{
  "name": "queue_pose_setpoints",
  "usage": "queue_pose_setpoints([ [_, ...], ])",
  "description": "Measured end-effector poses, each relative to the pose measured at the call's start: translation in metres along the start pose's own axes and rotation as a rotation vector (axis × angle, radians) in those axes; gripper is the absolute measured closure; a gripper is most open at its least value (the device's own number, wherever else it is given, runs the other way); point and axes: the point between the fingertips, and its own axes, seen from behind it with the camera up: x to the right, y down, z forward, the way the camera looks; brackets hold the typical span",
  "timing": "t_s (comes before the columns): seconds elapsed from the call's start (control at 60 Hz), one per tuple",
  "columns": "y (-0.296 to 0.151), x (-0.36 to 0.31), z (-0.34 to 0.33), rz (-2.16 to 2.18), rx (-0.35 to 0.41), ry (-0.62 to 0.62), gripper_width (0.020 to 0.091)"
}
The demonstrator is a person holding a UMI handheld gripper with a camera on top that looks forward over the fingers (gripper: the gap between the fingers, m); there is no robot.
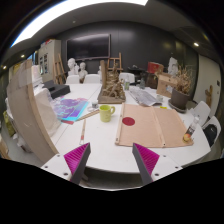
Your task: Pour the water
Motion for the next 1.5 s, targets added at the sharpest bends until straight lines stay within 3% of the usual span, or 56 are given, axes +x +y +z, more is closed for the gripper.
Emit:
queue_pose_setpoints([
  [0.117, 0.003, 0.032, 0.004, 0.022, 0.007, 0.048, 0.0245],
  [0.65, 0.069, 0.405, 0.071, 0.139, 0.091, 0.271, 0.0247],
  [0.983, 0.052, 0.502, 0.172, 0.141, 0.167, 0.250, 0.0260],
  [1.067, 0.044, 0.509, 0.193, 0.142, 0.183, 0.236, 0.0310],
  [1.117, 0.042, 0.514, 0.206, 0.139, 0.186, 0.232, 0.0385],
  [1.167, 0.041, 0.516, 0.213, 0.138, 0.186, 0.237, 0.0503],
  [1.217, 0.038, 0.525, 0.217, 0.128, 0.200, 0.256, 0.0685],
  [1.35, 0.036, 0.523, 0.220, 0.122, 0.216, 0.260, 0.0747],
  [1.5, 0.032, 0.528, 0.221, 0.069, 0.183, 0.301, 0.0848],
])
